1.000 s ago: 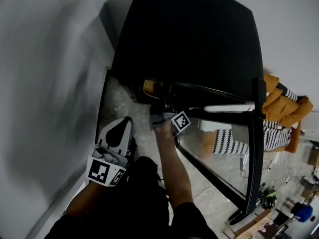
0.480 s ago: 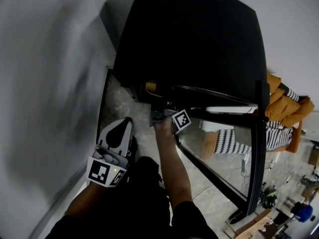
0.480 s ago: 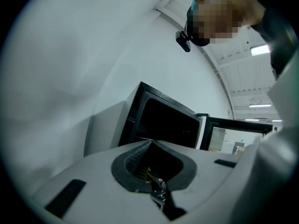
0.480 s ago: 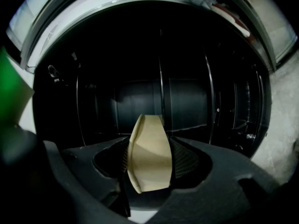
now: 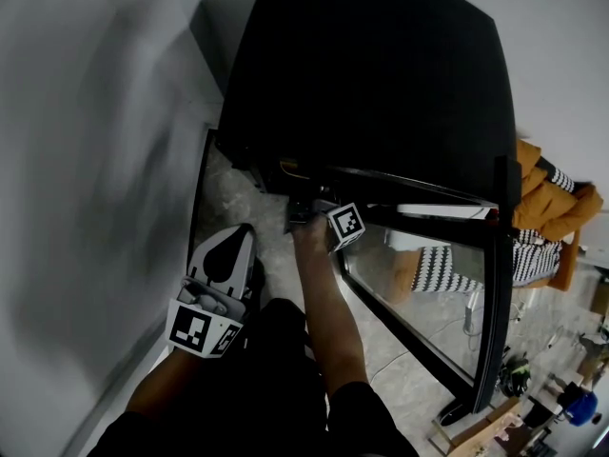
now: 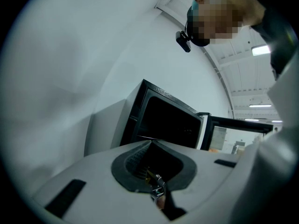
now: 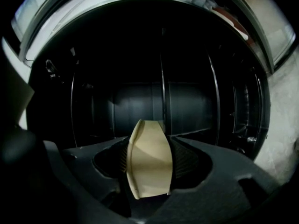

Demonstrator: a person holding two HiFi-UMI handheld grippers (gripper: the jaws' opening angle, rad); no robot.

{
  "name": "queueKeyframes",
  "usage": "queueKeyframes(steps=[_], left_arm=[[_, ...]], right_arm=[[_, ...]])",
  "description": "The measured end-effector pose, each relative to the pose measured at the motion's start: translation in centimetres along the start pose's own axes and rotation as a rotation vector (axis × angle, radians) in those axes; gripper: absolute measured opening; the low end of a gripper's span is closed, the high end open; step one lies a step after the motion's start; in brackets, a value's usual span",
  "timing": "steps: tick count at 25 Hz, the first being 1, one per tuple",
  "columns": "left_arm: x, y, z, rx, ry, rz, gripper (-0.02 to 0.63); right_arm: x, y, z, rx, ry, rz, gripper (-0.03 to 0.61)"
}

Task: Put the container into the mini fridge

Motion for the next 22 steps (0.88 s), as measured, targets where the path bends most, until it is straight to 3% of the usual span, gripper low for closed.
queueKeyframes(steps=[22], left_arm=[[-1.3, 1.2, 0.0, -0.013, -0.007, -0.003, 0.004]], right_arm=[[0.1, 2.4, 0.8, 0.091, -0.039, -0.018, 0.244]])
Point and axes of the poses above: the fingertips, and each gripper's own axes: y forward along the fingers, x to its right, z out of its top, the point moved 2 cm from there along -y, backward along the fingers, and after that the axes turned 4 degrees about -x, right-handed, at the moved point
